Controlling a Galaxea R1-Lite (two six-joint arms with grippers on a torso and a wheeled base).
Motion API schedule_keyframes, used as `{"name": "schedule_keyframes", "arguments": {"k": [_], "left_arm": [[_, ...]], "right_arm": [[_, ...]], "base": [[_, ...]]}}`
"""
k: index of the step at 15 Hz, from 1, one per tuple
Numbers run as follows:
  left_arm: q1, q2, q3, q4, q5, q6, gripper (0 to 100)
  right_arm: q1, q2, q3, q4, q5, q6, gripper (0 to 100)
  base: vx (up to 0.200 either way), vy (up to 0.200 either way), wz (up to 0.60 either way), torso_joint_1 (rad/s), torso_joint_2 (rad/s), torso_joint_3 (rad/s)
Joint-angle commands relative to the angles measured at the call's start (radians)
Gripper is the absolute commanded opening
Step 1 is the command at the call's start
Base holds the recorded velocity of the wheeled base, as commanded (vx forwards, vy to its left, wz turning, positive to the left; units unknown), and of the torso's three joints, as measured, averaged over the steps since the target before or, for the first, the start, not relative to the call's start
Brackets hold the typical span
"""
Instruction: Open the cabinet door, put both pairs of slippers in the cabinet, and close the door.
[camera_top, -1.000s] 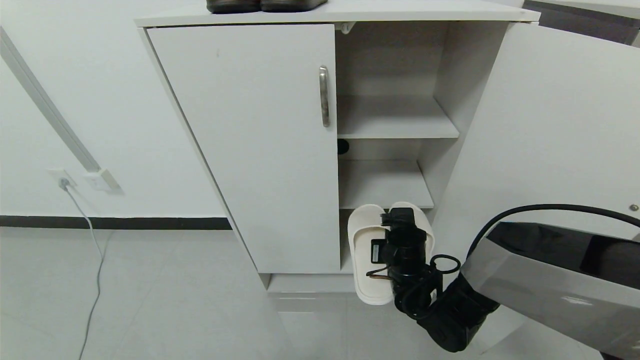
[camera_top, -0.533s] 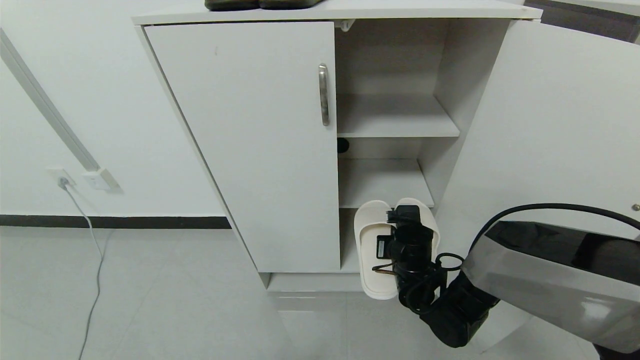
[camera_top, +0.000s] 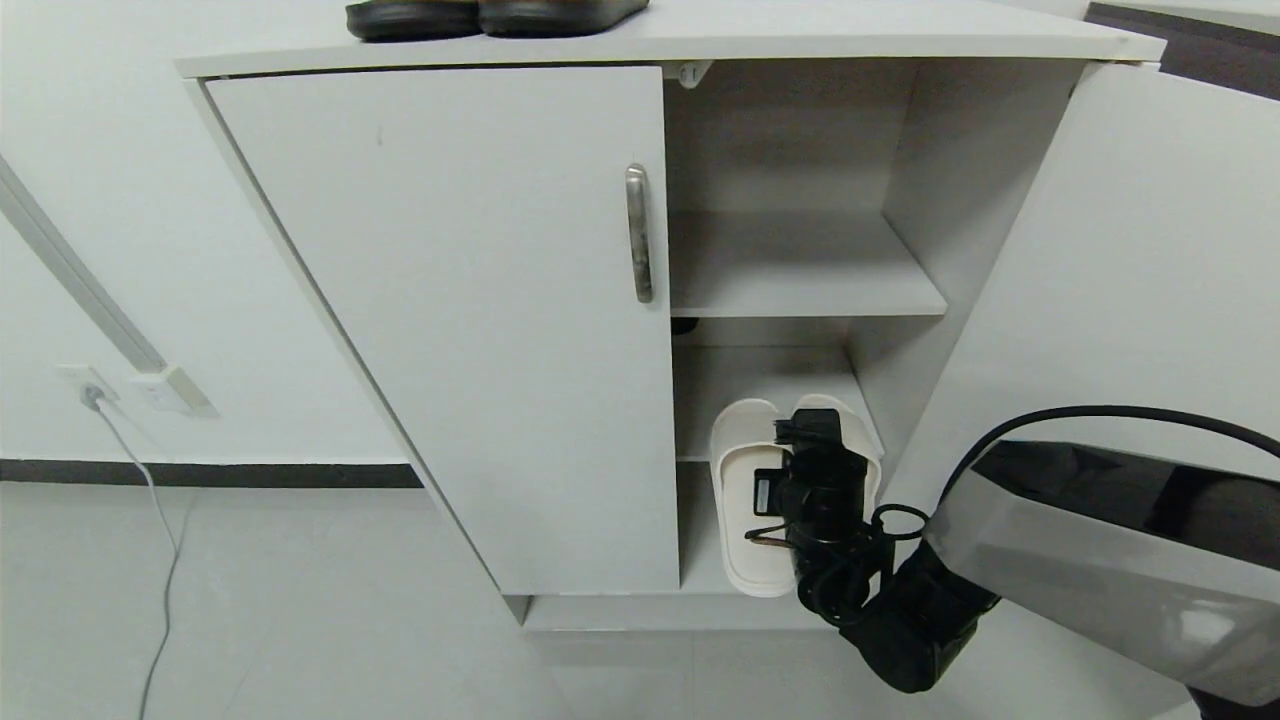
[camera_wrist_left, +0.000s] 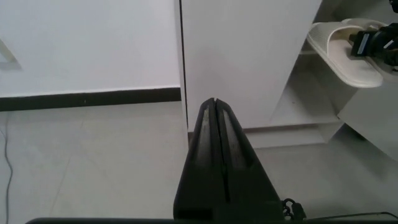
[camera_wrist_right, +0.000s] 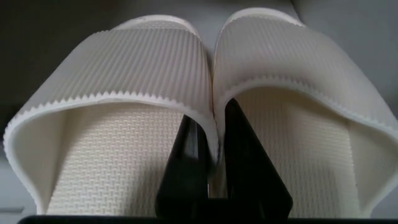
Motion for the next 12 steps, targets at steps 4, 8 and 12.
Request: {"name": "schedule_keyframes", "arguments": {"k": [4,8,12], "left_arm": [[0.000,0.002,0.002,0.000,0.001,0.000,0],[0.000,0.002,0.002,-0.002,0.001,-0.002,0],[0.000,0.002,0.002,-0.002,0.003,-0.005,0]], "right_arm": [[-0.024,0.038,-0.076,0.015,0.030,-0.036,0],[-0.059,0.084,-0.250,0.167,0.081,-0.036,0],[-0.088,0.150,-0.460,0.310,0.116,-0.035,0]], "base": [[0.100,0.000,0.00,0.002,0.00,0.000],[0.000,0.000,0.00,0.000,0.00,0.000],[0.000,0.000,0.00,0.000,0.00,0.000]]}}
